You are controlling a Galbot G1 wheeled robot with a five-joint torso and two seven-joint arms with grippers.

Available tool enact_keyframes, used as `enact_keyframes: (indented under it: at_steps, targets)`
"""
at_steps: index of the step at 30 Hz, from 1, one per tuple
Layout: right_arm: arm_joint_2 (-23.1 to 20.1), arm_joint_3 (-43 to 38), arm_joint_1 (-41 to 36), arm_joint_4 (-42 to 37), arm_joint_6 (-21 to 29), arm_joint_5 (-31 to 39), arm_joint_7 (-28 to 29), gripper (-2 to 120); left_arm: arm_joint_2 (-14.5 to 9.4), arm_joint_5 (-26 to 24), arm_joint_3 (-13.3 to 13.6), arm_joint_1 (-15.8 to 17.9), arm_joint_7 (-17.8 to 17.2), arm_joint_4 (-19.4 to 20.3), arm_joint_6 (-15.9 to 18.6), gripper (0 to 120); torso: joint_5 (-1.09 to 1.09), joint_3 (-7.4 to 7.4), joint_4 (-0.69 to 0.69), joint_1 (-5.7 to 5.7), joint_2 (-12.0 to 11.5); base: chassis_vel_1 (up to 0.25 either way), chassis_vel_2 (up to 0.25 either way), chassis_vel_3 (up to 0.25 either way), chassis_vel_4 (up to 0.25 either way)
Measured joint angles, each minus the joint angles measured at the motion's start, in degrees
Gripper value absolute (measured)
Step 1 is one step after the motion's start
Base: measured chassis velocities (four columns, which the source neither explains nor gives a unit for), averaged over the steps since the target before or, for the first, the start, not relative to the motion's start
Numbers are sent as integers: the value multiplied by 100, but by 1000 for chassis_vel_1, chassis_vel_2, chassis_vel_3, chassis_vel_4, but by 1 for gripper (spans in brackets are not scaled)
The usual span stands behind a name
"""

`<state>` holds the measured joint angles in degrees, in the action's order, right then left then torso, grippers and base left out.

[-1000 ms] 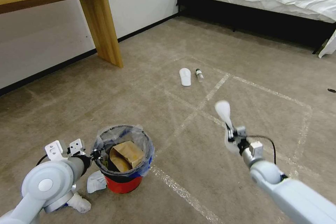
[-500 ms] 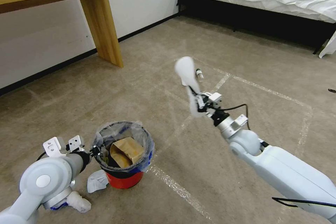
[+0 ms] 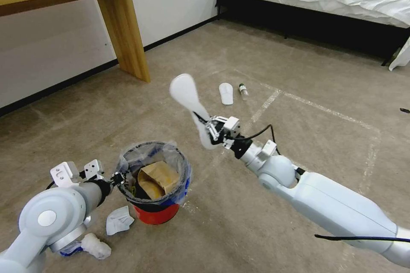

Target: Pick up the trash bin and place the garbage on the floor into it.

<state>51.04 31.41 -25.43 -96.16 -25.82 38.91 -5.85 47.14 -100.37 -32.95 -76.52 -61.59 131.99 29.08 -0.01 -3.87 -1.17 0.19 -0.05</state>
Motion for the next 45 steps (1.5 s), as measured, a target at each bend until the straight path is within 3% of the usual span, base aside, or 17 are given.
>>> enact_keyframes:
  at_steps: [20, 32, 45]
  targets:
    - [1619, 1079, 840, 1045, -30, 25, -137, 0, 170, 69, 44, -90, 3, -10, 34, 4, -1, 0, 1, 0, 0, 0, 0, 0, 0]
    - [1896, 1265, 762, 1129, -26, 22, -149, 0, 205, 74, 36, -67, 8, -37, 36, 4, -1, 0, 0, 0, 0, 0, 0, 0, 0]
    - [1865, 1277, 376, 1123, -19, -100, -128, 0, 235, 77, -20, -127, 2, 19, 35, 4, 0, 0, 0, -1, 0, 0, 0, 0, 0]
